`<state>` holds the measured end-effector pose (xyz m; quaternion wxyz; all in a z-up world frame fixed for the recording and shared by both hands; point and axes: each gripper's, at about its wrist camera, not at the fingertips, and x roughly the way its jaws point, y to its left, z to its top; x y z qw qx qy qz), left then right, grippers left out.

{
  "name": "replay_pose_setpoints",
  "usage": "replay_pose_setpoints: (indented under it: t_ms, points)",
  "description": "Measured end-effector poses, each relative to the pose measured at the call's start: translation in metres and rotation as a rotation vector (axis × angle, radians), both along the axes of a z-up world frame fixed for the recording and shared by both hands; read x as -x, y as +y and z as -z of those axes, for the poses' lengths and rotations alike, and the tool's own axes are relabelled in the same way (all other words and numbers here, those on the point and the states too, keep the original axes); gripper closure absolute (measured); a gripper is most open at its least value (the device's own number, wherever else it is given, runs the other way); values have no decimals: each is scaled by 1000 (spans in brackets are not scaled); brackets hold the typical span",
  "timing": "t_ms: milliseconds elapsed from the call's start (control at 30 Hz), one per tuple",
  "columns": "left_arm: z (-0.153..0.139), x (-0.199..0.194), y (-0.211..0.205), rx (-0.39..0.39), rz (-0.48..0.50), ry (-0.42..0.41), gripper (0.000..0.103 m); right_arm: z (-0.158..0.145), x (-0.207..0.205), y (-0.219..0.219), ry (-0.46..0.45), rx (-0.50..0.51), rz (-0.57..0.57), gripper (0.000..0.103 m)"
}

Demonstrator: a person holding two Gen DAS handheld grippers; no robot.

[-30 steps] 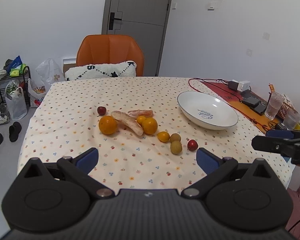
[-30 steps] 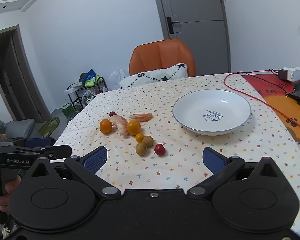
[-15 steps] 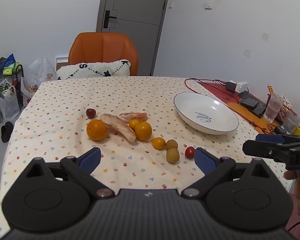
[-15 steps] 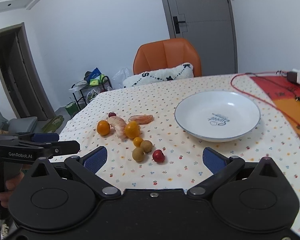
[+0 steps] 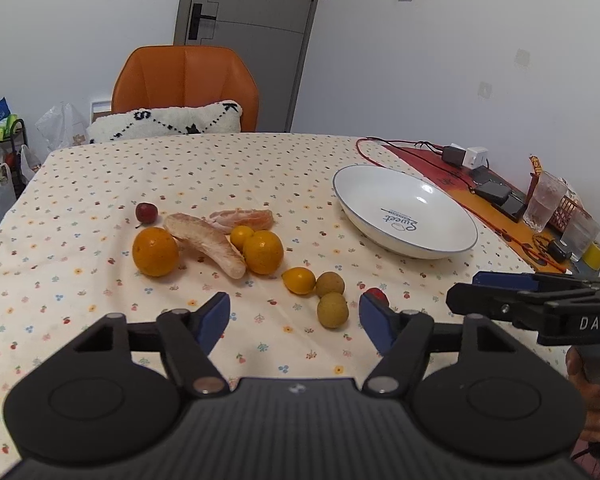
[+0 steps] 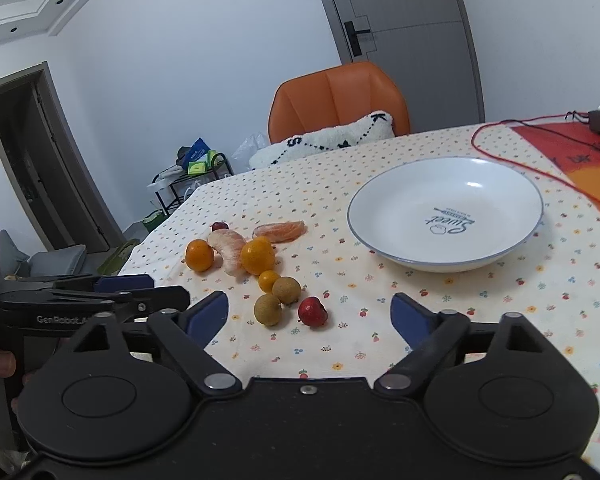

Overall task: Organize fruits
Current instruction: 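Grasp a yellow kiwi with the left tool while the right tool grasps a red plum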

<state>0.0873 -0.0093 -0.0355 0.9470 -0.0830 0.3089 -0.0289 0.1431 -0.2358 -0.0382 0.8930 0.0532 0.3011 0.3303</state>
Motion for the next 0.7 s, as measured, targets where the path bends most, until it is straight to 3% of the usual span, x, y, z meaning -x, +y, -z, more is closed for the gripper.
replay_pose_setpoints:
  t_ms: [333,700]
  points:
    - [13,-25,-4,19,34,42,56,16,-20,4,47,-6,-23,28]
    - [18,-44,-13,47,63,63,64,27,-43,11,111,-17,-72,48]
